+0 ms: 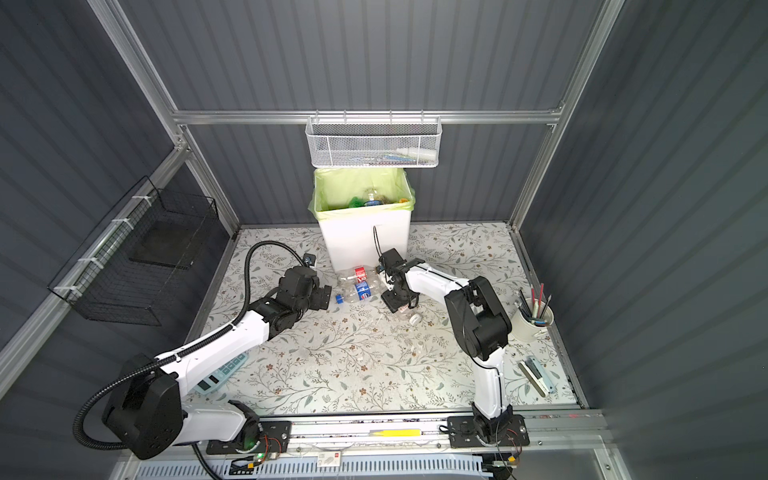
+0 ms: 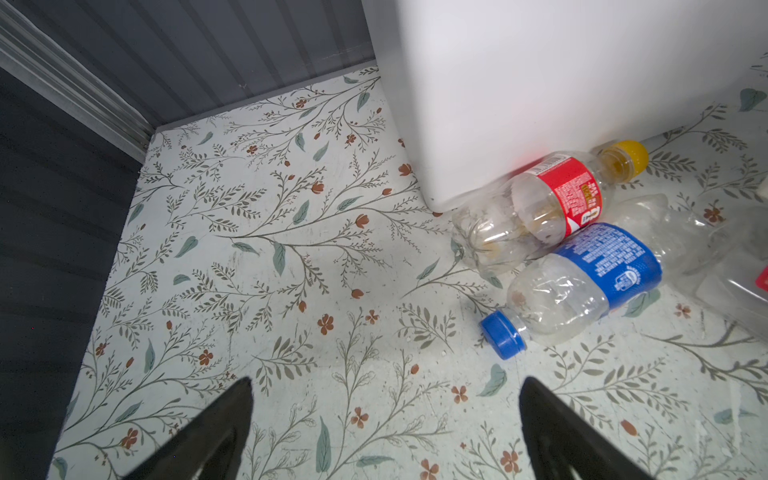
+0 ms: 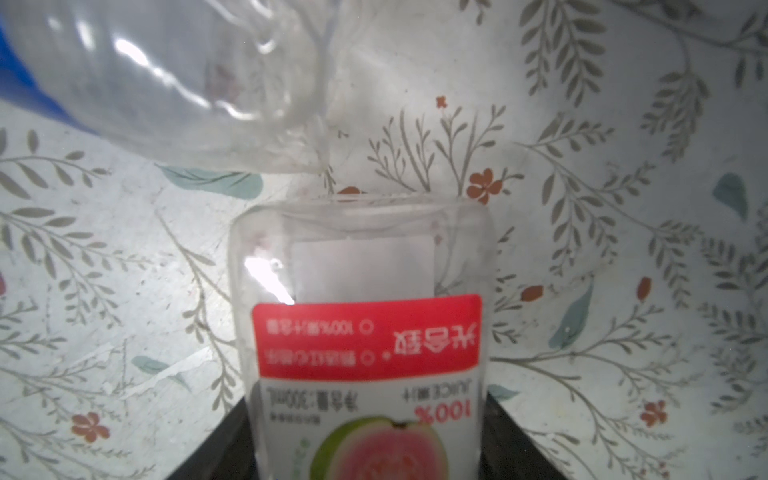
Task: Throw the plastic bottles in the bin
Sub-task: 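Close the right gripper on the guava-juice bottle and lift it, then swing the guava-juice bottle over the bin and open the right gripper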
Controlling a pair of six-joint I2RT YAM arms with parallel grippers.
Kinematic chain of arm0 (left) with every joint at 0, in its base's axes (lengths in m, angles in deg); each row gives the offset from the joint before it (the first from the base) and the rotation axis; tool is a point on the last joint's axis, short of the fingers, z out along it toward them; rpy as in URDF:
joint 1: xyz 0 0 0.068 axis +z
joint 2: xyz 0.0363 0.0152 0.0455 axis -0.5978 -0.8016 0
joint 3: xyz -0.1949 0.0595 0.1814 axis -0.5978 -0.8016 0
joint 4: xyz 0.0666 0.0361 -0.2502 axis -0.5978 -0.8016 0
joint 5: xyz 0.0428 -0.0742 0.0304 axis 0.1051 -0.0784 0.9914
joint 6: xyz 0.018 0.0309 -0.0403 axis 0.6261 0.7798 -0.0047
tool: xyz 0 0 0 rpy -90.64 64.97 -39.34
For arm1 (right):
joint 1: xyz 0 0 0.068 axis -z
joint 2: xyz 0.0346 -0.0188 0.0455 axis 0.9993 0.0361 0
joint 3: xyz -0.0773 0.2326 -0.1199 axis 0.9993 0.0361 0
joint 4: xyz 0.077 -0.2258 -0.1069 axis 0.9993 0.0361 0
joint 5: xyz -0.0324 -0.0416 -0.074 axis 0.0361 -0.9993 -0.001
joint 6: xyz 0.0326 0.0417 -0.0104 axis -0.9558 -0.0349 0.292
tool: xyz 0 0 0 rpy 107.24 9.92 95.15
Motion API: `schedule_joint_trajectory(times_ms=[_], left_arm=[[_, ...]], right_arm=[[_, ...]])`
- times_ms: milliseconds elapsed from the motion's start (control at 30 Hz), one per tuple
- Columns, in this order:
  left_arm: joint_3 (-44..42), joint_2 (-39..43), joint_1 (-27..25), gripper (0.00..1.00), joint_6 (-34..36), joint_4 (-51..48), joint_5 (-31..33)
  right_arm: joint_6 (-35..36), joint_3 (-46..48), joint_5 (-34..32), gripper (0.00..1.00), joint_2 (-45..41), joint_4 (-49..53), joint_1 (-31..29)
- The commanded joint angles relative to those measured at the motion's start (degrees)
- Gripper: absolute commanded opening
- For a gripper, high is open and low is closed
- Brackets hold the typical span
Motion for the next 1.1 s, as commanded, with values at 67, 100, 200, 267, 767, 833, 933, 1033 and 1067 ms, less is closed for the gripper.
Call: schedule_joint_trajectory(times_ms=[67,100,200,267,767,833,933,1033,1067], left_arm=[[0.1,-1.2,0.1,1.00,-0.6,0.7,0.1],[0.2,-1.4,0.1,1.00,-0.6,0.8,0.1],[0.4,-1.8,0.1,1.00,-0.5,0.8,-0.1],[0.5,-2.2,0.1,1.00,-0.3,1.0,-0.1],[1.9,-7.7,0.1,1.00,-0.1,2.3,-2.7],[2.0,-7.9,0.1,1.00,0.1,2.2,-3.2],[2.4,-8.3,0.1,1.00,0.2,2.3,-4.1],[2.8,-8.6,0.1,1.00,0.2,2.5,-4.8],[3.1,-8.8,0.1,1.00,0.2,2.5,-5.1]], right_arm=[[-1.2,-0.6,1.1,0.58,-5.9,1.0,-0.1],[-1.4,-0.8,1.3,0.57,-7.6,0.8,-0.2],[-1.8,-2.2,2.0,0.55,-13.4,-0.8,0.0],[-1.7,-4.4,1.7,0.54,-17.7,-2.1,0.0],[-10.5,-24.1,4.1,0.56,-31.3,-42.1,6.7],[-13.3,-28.5,5.8,0.56,-26.2,-40.9,6.8],[-19.4,-36.2,9.7,0.56,-16.2,-36.2,6.8],[-24.1,-48.3,14.8,0.58,-2.6,-28.9,6.5],[-24.3,-54.2,16.2,0.59,2.4,-25.1,6.2]])
